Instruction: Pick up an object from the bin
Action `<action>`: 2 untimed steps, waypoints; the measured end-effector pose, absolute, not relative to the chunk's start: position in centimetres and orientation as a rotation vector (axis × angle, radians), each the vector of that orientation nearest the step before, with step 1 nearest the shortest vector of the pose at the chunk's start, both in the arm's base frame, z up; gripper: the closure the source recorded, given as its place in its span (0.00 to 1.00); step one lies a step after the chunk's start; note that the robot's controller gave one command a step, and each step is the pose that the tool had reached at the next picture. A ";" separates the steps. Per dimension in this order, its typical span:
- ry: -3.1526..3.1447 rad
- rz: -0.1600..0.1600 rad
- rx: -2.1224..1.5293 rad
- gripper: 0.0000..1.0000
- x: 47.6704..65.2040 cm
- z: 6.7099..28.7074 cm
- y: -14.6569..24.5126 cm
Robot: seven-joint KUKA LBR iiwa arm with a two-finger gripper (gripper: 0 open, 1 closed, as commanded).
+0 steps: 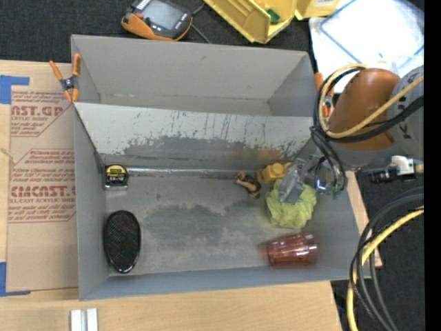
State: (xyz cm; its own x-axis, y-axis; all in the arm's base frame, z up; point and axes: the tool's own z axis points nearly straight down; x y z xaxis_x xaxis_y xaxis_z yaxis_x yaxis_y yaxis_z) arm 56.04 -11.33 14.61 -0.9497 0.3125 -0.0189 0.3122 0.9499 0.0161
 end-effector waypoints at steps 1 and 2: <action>3.077 0.022 0.528 1.00 56.3 14.6 -11.4; 3.093 0.020 0.416 1.00 55.5 14.6 -10.9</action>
Offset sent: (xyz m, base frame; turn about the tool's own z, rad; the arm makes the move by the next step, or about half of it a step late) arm -0.0050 0.0035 -0.0002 -0.0490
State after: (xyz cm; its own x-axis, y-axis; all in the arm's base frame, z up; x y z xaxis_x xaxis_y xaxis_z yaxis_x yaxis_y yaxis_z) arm 55.54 -10.92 14.55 -0.9642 0.2646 -0.0191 0.2643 0.9643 0.0155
